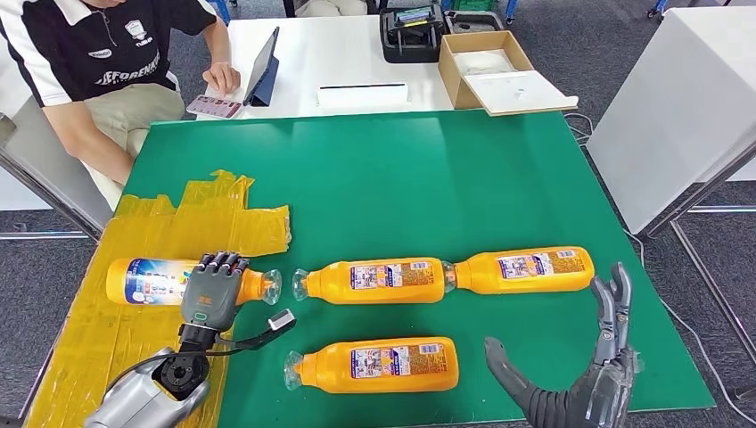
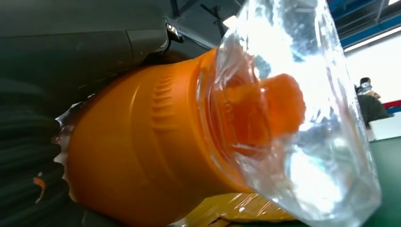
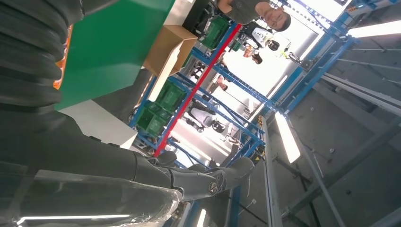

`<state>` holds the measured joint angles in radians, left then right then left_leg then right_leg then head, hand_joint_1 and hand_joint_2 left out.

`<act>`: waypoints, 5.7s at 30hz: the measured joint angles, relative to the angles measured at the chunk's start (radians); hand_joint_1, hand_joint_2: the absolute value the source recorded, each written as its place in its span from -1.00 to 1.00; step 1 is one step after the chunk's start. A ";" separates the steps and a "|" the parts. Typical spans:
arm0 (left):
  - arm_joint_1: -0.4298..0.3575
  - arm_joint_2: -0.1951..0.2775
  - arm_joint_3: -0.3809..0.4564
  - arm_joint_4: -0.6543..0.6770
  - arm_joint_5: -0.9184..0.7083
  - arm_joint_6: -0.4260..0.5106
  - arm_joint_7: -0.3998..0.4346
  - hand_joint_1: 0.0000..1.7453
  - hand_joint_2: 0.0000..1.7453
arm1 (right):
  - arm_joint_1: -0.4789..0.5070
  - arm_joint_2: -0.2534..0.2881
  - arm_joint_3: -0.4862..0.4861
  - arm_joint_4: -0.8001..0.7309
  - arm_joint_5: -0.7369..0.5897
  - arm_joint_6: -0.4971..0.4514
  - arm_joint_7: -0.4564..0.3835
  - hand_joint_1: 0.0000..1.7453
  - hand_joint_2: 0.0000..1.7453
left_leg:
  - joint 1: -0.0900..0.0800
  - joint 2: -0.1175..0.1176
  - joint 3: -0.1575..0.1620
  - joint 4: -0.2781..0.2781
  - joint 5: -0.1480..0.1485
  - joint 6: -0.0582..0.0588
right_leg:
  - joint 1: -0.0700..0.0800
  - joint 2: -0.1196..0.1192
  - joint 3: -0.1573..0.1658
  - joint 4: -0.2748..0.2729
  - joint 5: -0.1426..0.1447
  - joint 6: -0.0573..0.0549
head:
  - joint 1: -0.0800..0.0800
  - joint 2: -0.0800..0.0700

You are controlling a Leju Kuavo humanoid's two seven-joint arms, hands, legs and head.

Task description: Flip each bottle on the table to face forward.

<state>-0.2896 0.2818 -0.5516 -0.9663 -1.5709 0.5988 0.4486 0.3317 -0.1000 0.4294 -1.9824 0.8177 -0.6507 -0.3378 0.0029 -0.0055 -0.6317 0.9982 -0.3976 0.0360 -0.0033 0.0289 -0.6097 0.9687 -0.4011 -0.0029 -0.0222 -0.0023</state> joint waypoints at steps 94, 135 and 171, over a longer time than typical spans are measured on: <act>0.390 -0.213 0.511 -0.599 1.127 -0.067 -0.972 -1.00 1.00 | -0.903 -0.110 0.016 1.374 0.358 0.593 0.021 -1.00 1.00 | -0.002 -0.001 -0.003 0.000 0.005 0.004 | -0.003 -0.001 -0.002 0.001 0.003 0.003 | 0.000 0.000; 0.267 -0.262 0.504 -0.508 1.089 -0.066 -0.917 -1.00 1.00 | -0.906 -0.431 0.066 1.297 0.100 0.955 0.157 -1.00 1.00 | -0.002 -0.005 -0.004 0.001 0.005 0.006 | -0.004 -0.006 -0.002 0.000 0.003 0.004 | 0.000 0.000; 0.286 -0.289 0.511 -0.496 1.067 -0.062 -0.910 -1.00 1.00 | -0.940 -0.288 0.070 1.409 0.258 0.698 0.221 -1.00 1.00 | -0.002 -0.004 -0.003 0.001 0.005 0.006 | -0.003 -0.005 -0.001 0.000 0.004 0.004 | 0.000 0.000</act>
<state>-0.0038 -0.0072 -0.0410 -1.4627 -0.5039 0.5364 -0.4616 -0.6088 -0.3880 0.4990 -0.5734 1.0758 0.0478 -0.1166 0.0007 -0.0096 -0.6347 0.9989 -0.3924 0.0420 -0.0062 0.0238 -0.6107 0.9689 -0.3974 0.0009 -0.0225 -0.0023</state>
